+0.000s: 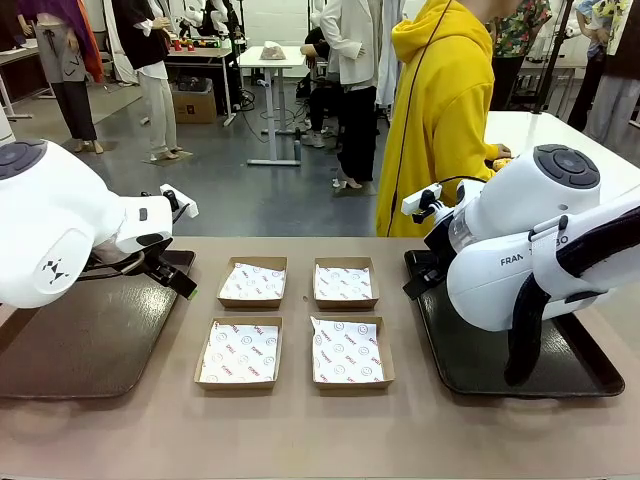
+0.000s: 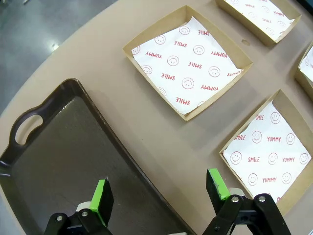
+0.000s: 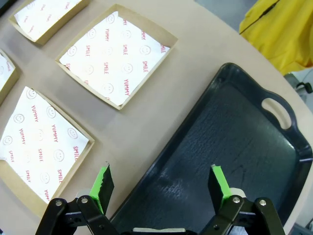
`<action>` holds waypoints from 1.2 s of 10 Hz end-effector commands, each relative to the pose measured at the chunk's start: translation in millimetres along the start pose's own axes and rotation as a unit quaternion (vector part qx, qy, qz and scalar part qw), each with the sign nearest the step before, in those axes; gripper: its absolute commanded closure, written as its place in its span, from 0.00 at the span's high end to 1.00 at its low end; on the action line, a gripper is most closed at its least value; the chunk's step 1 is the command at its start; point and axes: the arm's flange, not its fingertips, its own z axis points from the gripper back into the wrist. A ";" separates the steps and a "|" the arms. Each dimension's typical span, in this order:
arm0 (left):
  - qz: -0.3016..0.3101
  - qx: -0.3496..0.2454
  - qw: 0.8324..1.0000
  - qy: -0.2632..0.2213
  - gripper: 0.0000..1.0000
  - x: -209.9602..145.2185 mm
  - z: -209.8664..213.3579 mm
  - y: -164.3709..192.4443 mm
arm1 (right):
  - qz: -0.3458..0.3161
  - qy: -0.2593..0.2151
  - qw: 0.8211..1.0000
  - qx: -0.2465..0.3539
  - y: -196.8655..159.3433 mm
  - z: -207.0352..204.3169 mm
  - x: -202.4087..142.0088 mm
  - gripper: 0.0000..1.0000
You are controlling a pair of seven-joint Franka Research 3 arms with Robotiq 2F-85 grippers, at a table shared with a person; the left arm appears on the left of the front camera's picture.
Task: Individually package the donuts and arrange them on the tray.
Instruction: Pick up one Paper togo box.
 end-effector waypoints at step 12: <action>-0.055 -0.059 0.994 0.078 1.00 -25.4 172.6 -7.5 | 0.036 0.102 0.994 -0.001 30.9 171.3 -16.4 1.00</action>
